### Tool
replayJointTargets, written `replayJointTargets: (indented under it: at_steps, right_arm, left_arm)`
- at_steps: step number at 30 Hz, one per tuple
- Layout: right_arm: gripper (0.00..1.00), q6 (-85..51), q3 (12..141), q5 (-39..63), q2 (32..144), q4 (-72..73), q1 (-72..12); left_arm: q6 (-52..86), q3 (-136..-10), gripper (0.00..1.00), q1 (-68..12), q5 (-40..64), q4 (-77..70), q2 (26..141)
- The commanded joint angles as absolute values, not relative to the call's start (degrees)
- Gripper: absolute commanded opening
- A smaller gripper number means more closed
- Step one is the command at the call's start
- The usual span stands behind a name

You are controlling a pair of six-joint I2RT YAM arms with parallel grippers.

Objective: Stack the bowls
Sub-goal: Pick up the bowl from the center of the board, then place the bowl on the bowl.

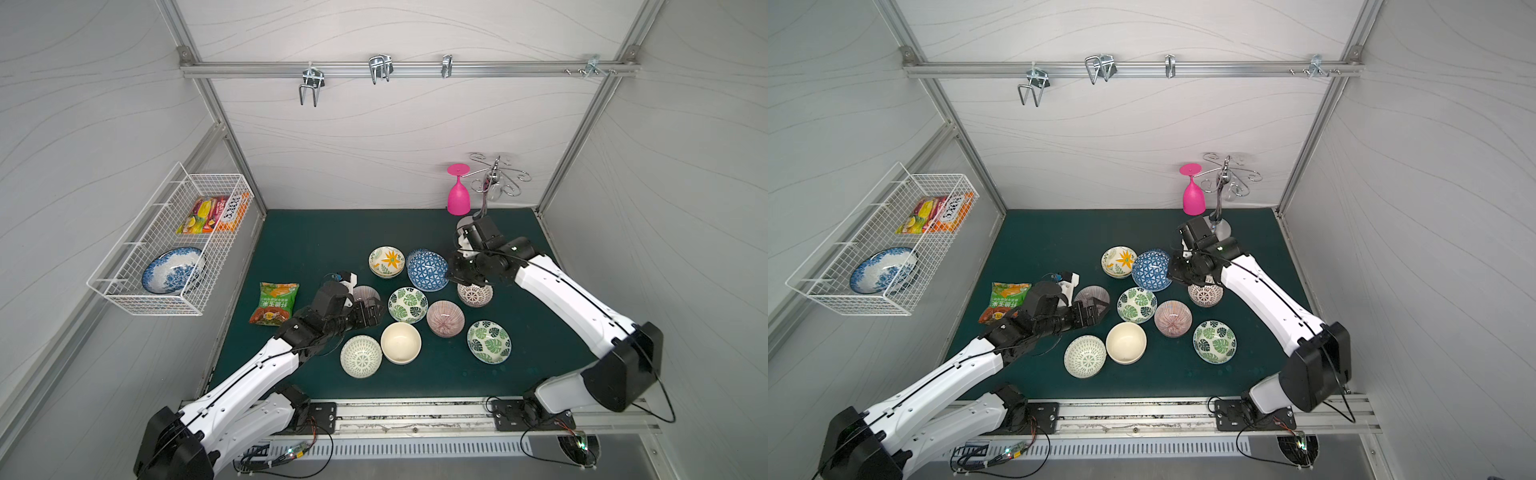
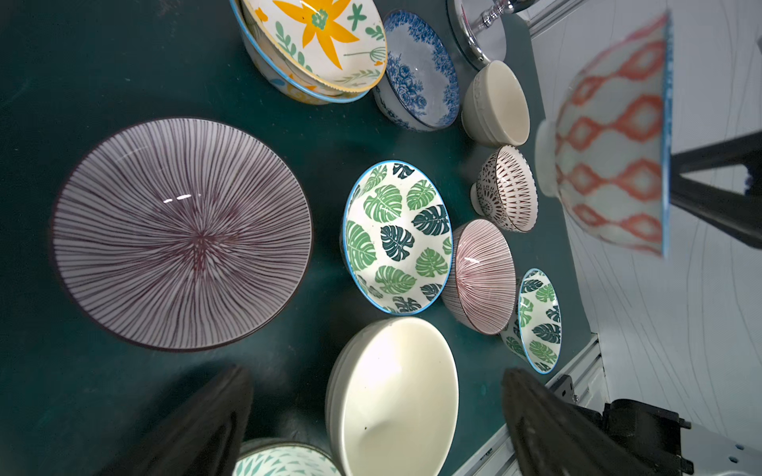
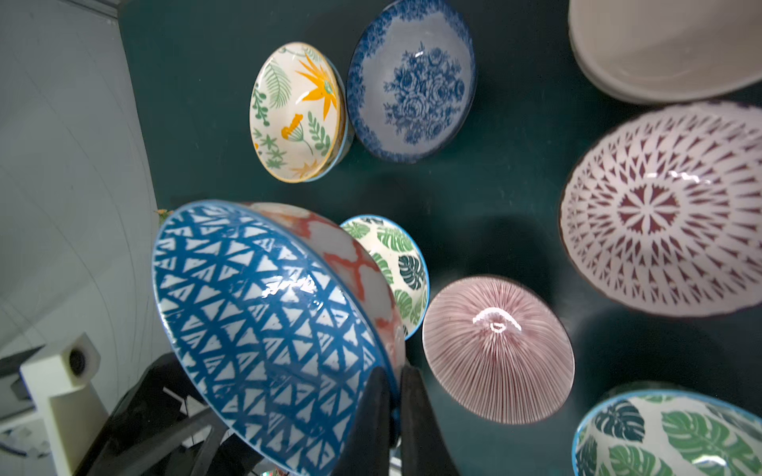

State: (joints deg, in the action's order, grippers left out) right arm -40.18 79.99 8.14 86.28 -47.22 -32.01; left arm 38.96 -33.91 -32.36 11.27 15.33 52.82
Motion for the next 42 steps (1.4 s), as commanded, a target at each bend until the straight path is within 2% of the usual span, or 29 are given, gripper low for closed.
replayJointTargets:
  at_steps: [1, 11, 17, 42]
  right_arm:
    - [0.00, -36.40, 84.02, 10.18, 90.32, -43.14, -30.18]
    - [0.00, -32.36, 92.32, 8.16, 102.88, -39.27, -27.29]
    - [0.00, -31.28, 94.94, 7.78, 108.17, -38.67, -25.96]
    - [0.00, -31.73, 92.24, 9.04, 114.80, -34.23, -25.31]
  left_arm:
    - [37.28, -35.48, 0.99, -32.55, 11.47, 10.22, 51.76]
    - [35.69, -36.73, 1.00, -31.97, 10.66, 8.27, 54.43]
    - [36.91, -35.51, 1.00, -28.75, 13.31, 6.18, 54.71]
    - [38.32, -35.16, 1.00, -26.20, 15.52, 3.89, 57.03]
